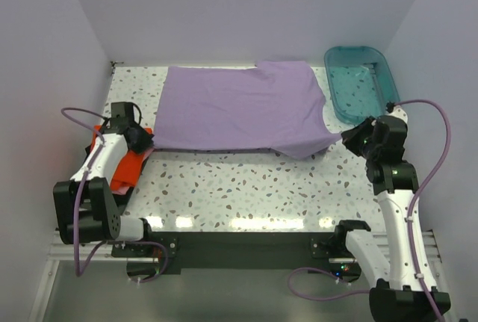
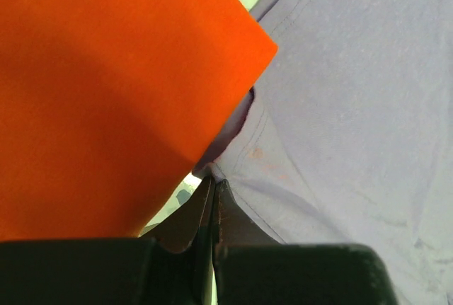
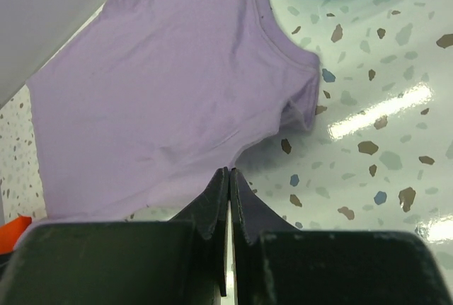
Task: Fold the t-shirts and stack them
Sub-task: Flatten the tshirt out, then fold the tshirt
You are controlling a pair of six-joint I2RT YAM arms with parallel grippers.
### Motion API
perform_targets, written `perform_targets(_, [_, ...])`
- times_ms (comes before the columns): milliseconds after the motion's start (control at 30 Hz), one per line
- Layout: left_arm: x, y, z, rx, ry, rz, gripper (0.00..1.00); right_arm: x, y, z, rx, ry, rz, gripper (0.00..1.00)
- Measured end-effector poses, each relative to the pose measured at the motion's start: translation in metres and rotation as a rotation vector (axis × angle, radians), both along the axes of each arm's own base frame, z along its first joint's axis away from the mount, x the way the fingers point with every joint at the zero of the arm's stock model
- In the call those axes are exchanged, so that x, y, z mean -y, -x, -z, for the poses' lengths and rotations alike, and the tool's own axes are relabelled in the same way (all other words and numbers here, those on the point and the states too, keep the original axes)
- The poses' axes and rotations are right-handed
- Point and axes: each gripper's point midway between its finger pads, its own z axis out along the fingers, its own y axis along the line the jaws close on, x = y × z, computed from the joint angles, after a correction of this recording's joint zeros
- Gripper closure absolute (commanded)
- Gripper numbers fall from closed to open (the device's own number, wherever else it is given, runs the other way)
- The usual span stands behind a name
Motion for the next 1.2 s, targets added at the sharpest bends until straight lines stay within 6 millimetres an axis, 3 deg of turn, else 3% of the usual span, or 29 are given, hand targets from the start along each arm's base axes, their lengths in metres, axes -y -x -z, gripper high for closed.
perform_targets(233, [-0.001,0.006,-0.002,0.003,-0.009,-0.006,1.00,0.003,0.009,0.009,-0.017,0.007,0.016,1.00])
perform_targets(400, [-0.001,0.006,0.001,-0.008,-0.005,-0.004,1.00,0.005,0.000,0.021,-0.063,0.008,0.026,1.00])
perform_targets(633, [-0.001,-0.021,0.013,-0.046,0.013,0.004,1.00,0.007,-0.043,0.041,-0.161,0.013,0.023,1.00])
perform_targets(900, [0.000,-0.054,0.025,-0.066,0.028,0.018,1.00,0.010,-0.089,0.045,-0.178,0.023,0.016,1.00])
perform_targets(1200, [0.001,-0.091,0.013,-0.023,0.027,0.032,1.00,0.011,-0.120,0.060,-0.210,0.025,0.013,1.00])
